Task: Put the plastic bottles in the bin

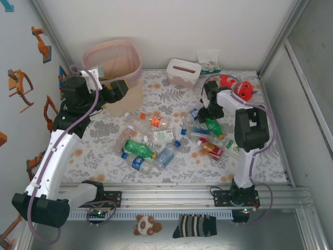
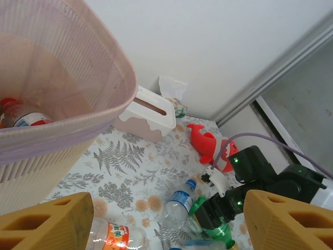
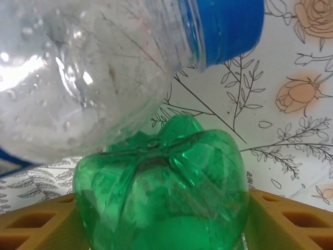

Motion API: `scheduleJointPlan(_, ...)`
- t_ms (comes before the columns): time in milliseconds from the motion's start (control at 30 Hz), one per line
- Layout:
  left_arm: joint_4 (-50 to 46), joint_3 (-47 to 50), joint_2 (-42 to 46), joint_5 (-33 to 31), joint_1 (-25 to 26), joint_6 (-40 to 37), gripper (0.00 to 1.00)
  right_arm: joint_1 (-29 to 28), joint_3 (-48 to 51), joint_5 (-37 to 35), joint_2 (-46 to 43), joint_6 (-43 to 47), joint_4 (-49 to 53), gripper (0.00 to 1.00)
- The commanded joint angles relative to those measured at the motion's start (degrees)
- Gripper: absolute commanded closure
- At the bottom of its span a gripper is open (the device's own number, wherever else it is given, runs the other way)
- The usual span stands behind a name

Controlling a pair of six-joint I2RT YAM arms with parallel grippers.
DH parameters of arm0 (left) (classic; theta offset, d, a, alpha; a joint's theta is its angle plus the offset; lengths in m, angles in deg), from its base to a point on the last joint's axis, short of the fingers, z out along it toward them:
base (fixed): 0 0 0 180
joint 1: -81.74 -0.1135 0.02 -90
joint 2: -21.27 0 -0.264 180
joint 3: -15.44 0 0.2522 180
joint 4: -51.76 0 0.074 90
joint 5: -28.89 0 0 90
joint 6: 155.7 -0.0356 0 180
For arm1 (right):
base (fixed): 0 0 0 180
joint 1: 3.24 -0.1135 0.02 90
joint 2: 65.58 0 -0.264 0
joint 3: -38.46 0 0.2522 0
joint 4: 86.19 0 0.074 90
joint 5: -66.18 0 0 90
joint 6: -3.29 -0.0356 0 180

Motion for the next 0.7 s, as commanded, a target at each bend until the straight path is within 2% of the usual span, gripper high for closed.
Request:
scheduleJointPlan(0,2.0,0.0,0.6,1.5,0.3,0.9,0.25,0.4,-2.0,-0.7,0.8,1.1,1.8,0.31)
scheduleJointPlan(300,2.3,-0.3,0.1,1.8,0.3,1.0,0.24,0.4,-1.0,-2.1,-0.6,0.9,0.7,0.43)
scheduleJointPlan(667,3.3,-0.9,-0.1,2.8,0.3,-0.1,0.22,0.4,-1.0,-6.2,-6.2,0.9,1.3,0.48)
